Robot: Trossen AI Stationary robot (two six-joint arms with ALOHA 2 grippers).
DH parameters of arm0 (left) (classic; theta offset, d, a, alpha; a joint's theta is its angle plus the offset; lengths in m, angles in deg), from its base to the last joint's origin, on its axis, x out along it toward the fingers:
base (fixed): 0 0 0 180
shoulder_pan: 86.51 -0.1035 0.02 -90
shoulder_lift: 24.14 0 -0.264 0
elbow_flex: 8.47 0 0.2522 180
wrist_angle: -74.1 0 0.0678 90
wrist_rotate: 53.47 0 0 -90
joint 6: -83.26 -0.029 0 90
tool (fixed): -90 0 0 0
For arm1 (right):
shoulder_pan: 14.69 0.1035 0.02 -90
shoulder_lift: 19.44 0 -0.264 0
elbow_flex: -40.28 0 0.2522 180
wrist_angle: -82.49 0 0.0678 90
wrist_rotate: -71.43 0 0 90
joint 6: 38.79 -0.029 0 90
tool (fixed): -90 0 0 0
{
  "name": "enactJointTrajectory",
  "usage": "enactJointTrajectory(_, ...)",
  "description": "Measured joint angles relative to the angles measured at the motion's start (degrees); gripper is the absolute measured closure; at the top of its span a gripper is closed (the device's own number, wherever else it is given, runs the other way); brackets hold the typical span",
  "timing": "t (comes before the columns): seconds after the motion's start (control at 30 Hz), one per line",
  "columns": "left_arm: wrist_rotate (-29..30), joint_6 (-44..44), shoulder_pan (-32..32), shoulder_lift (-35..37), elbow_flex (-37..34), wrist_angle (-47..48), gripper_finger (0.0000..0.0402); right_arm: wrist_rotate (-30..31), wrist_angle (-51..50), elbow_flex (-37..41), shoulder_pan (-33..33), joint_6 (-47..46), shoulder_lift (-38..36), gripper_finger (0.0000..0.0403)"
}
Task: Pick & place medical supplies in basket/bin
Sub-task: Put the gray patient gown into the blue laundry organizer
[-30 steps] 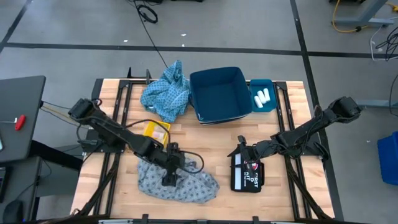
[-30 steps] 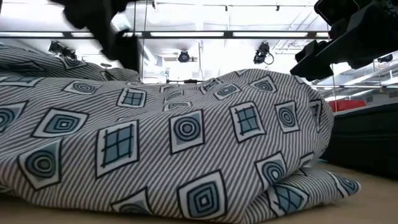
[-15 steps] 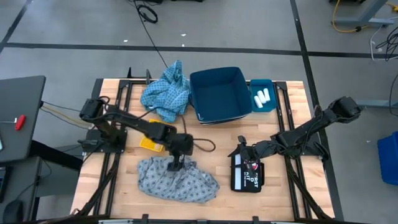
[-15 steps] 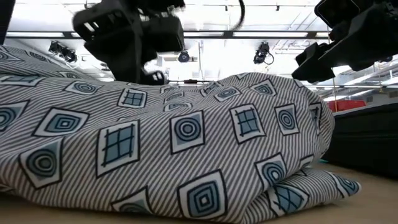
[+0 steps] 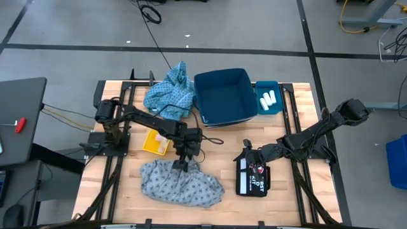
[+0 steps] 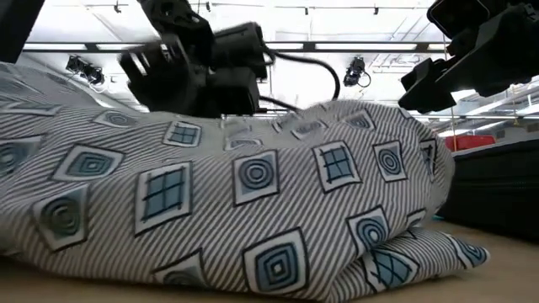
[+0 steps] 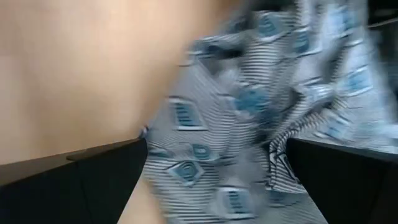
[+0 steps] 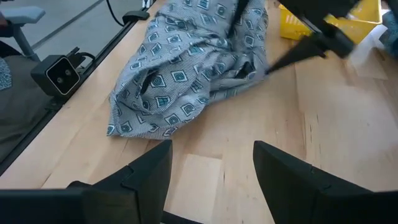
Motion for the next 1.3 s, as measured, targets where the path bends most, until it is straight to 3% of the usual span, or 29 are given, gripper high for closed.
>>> enactJointTrajectory(0.1,3.28,-2.08,-1.41,-0.19,0.0,0.42,0.0009,-0.02,-0.01,0.0,0.01,0.0,0.0,0.017)
enactJointTrajectory(0.37,0.01,-5.06,-5.62,0.34,0.04,1.03,0.0009,-0.85,-0.32,0.0,0.01,-0.24,0.0,0.017)
enactJointTrajectory(0.67,-21.59,-4.7,-6.54,-3.95,0.07,0.24,0.0009,-1.09,-0.62,0.0,0.01,-0.42,0.0,0.017)
enactJointTrajectory(0.93,-28.51,-4.52,-6.46,-4.02,0.04,-0.67,0.001,-1.07,-0.73,0.0,0.01,-0.42,0.0,0.017)
enactJointTrajectory(1.07,-34.69,-4.33,-6.45,-4.02,0.04,-1.0,0.001,-1.07,-0.78,0.0,-0.01,-0.42,0.0,0.017)
enactJointTrajectory(1.3,-37.29,-4.32,-6.11,-4.02,0.04,-1.09,0.001,-1.07,-0.8,0.0,-0.01,-0.42,0.0,0.017)
